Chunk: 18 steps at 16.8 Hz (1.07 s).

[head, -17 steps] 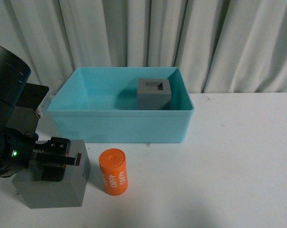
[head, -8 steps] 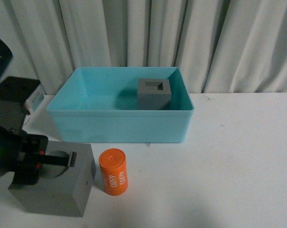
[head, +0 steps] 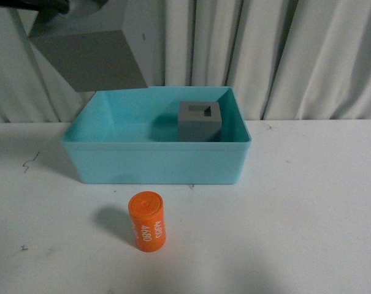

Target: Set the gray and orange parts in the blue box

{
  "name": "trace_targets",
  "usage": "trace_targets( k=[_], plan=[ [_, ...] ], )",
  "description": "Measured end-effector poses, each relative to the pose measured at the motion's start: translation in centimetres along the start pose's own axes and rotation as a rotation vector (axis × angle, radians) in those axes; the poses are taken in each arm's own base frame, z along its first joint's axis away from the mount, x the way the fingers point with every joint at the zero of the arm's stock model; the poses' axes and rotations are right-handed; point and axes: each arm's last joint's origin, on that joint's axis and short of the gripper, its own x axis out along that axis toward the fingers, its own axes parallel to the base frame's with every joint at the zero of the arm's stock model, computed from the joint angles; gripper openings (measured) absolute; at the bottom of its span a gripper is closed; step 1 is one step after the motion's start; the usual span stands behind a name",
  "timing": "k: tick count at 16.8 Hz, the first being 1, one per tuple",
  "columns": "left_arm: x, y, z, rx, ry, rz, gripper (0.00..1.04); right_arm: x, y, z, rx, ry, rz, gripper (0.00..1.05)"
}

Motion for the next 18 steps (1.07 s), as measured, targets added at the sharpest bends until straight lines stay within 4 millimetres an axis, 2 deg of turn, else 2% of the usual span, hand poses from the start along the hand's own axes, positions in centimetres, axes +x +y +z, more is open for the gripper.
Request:
trace_targets(
  k=[2, 4, 6, 7, 8, 9, 12, 14, 15, 16, 17, 18],
  plan=[
    [4.1, -1.3, 0.8, 0.069, -0.04, 0.047, 0.17, 0.0, 0.0, 0.0, 0.0, 0.0, 0.0, 0.98],
    [8.5, -1.7, 0.7, 0.142, -0.04, 0.141, 0.17, 0.0, 0.0, 0.0, 0.0, 0.0, 0.0, 0.98],
    [12.7, -1.8, -1.3, 0.207, 0.049, 0.183, 0.17, 0.0, 0.0, 0.0, 0.0, 0.0, 0.0, 0.98],
    [14.7, -1.7, -2.9, 0.24, 0.09, 0.196, 0.17, 0.0, 0.0, 0.0, 0.0, 0.0, 0.0, 0.98],
    [15.9, -1.6, -3.9, 0.262, 0.134, 0.203, 0.17, 0.0, 0.0, 0.0, 0.0, 0.0, 0.0, 0.98],
    [16.7, -1.6, -4.6, 0.27, 0.144, 0.212, 0.17, 0.0, 0.0, 0.0, 0.0, 0.0, 0.0, 0.98],
    [17.5, -1.2, -4.1, 0.274, 0.123, 0.229, 0.17, 0.0, 0.0, 0.0, 0.0, 0.0, 0.0, 0.98],
    [18.2, -0.8, -4.6, 0.275, 0.136, 0.248, 0.17, 0.0, 0.0, 0.0, 0.0, 0.0, 0.0, 0.98],
    [18.7, -0.5, -5.2, 0.28, 0.156, 0.256, 0.21, 0.0, 0.0, 0.0, 0.0, 0.0, 0.0, 0.98],
    [19.1, -0.4, -5.7, 0.281, 0.166, 0.261, 0.33, 0.0, 0.0, 0.0, 0.0, 0.0, 0.0, 0.98],
    [19.2, 0.0, -5.7, 0.28, 0.175, 0.276, 0.51, 0.0, 0.0, 0.0, 0.0, 0.0, 0.0, 0.98],
    [19.2, 0.0, -5.7, 0.272, 0.173, 0.279, 0.62, 0.0, 0.0, 0.0, 0.0, 0.0, 0.0, 0.98]
  ],
)
